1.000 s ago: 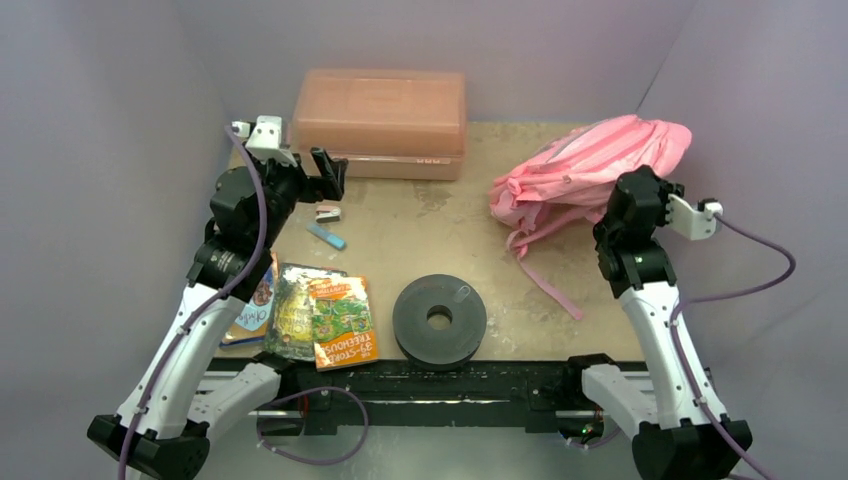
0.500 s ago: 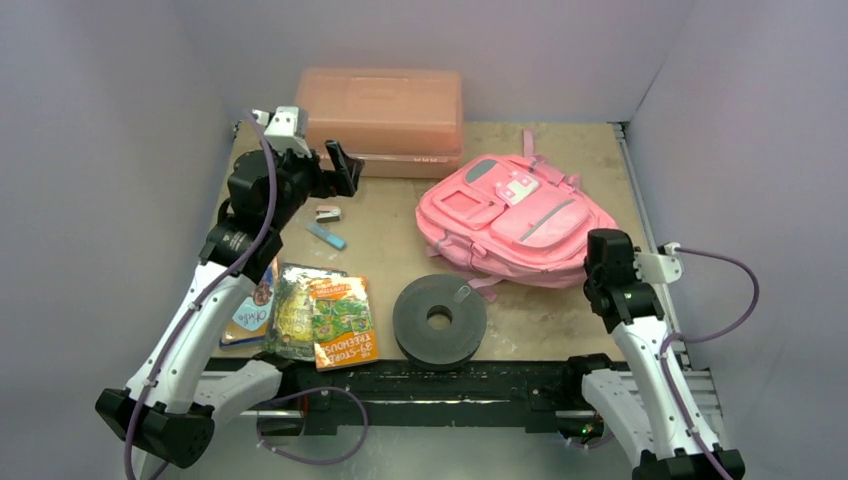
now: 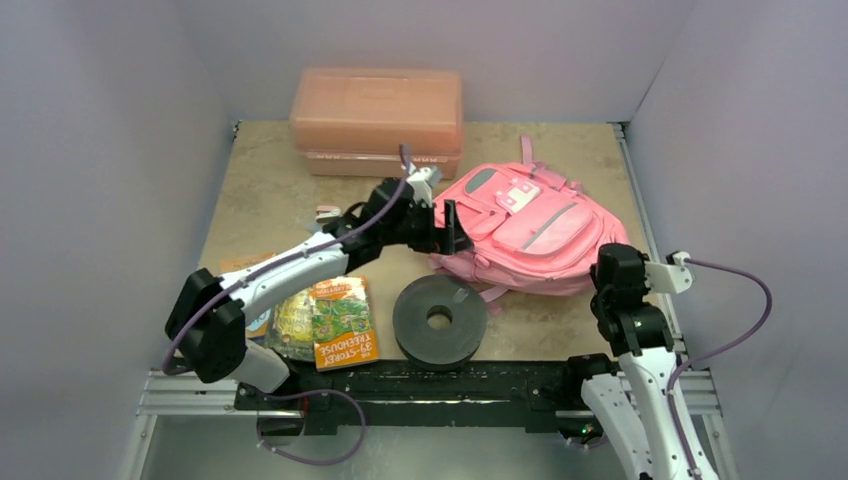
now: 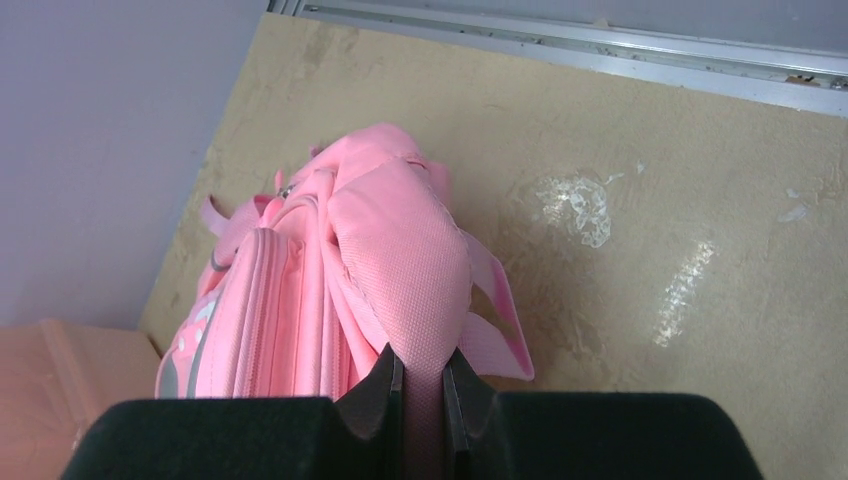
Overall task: Pack the student bag
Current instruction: Adjust the student bag at the center of the board.
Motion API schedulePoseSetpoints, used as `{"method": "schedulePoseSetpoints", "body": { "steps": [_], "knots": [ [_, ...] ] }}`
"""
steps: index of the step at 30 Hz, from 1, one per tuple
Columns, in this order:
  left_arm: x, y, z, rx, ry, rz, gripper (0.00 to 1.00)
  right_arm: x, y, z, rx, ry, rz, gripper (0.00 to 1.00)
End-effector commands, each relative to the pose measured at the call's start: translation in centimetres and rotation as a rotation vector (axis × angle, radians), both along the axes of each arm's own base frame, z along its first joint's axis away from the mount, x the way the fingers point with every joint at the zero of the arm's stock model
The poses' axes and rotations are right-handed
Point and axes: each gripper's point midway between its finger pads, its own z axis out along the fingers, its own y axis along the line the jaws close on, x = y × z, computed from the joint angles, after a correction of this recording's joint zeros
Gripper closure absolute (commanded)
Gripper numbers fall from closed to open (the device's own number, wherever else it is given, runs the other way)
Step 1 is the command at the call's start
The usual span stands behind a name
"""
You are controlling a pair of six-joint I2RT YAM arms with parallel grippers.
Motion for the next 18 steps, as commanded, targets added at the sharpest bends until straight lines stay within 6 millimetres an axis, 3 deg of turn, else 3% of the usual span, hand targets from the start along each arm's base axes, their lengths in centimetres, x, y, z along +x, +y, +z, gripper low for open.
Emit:
{"method": "schedulePoseSetpoints", "body": {
  "steps": [1,4,7,10,13,15,16,18],
  "knots": [
    [-2.2,-5.8,0.5,-0.160,0.035,-0.036,0.15,0.4,-0.3,5.3,-0.034,-0.149,0.012,0.95],
    [-3.1,-10.0,-1.2,-0.137,0.077,-0.096,0.19,-0.3,-0.2,6.0,-0.054,-0.157,0.039,0.92],
    [-2.4,-13.5,-2.3,-0.128,0.132,-0.135,0.25,-1.2,0.2,5.6,-0.053,-0.116,0.078,0.89],
    [-0.2,-16.3,-1.7,-0.133,0.109,-0.136,0.27,-2.3,1.6,5.0,-0.025,-0.093,0.174,0.87],
    [1.5,-18.8,-1.2,-0.123,0.130,-0.163,0.27,-3.2,3.5,5.0,-0.037,-0.110,0.320,0.78],
    [3.0,-20.2,-1.4,-0.122,0.138,-0.168,0.27,-2.6,6.0,5.2,-0.035,-0.164,0.483,0.69],
    [4.0,-20.4,-0.6,-0.133,0.123,-0.157,0.27,-2.1,7.7,5.0,-0.003,-0.188,0.562,0.69],
    [6.3,-20.5,-1.4,-0.129,0.124,-0.132,0.22,-1.6,9.2,4.0,0.036,-0.165,0.636,0.69]
  ]
}}
